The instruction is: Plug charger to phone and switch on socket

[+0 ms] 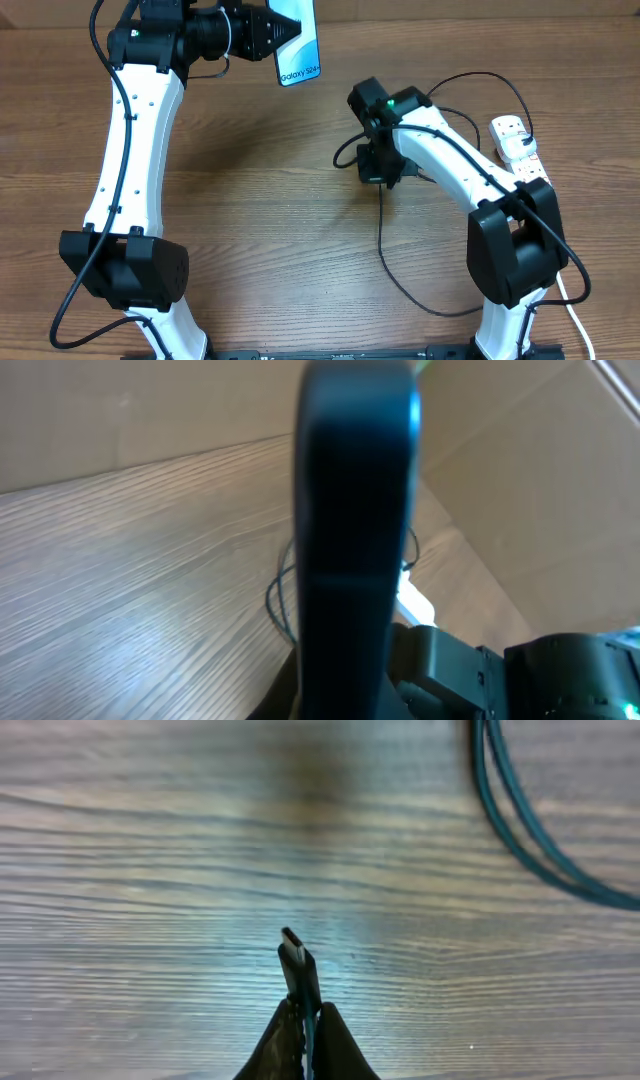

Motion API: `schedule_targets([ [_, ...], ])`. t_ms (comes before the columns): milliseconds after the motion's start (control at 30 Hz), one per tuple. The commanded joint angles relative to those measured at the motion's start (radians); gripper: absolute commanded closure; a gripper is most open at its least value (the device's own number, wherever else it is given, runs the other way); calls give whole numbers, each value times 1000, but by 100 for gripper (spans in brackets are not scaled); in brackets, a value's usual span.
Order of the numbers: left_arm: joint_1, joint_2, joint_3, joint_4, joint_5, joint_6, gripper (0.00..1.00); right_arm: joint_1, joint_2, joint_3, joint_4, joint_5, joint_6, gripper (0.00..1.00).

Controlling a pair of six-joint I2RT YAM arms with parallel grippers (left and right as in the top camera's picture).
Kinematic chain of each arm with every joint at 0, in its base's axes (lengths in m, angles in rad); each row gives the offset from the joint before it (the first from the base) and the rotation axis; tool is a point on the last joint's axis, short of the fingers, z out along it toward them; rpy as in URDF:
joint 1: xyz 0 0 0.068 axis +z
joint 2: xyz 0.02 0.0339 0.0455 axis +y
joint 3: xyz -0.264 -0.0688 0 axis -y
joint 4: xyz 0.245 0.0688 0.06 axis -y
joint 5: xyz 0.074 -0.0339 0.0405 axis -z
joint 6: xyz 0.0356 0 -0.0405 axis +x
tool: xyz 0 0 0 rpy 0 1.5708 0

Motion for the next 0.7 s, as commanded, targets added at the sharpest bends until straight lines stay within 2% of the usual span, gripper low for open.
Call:
schedule_targets([
  [0,-2,-2,13,21,69,-11,96,-3,-57,34,-10,-65,-65,96],
  [267,-1,-2,13,42,68,-11,96,-3,-137,34,-28,-221,-168,96],
  [367,-1,-2,13,41,68,-11,96,-4,-140,32,-30,-143,-164,96],
  [433,-1,-2,13,40,68,-11,96,-9,-139,26,-26,-53,-105,87],
  [500,-1,-2,13,39,66,-11,96,-13,-139,9,-7,5,-42,67],
  [533,-1,-2,13,37,66,-11,96,-14,-139,-3,8,4,-37,63],
  [667,-1,-2,13,37,66,-11,96,-14,-139,-93,108,5,6,60],
])
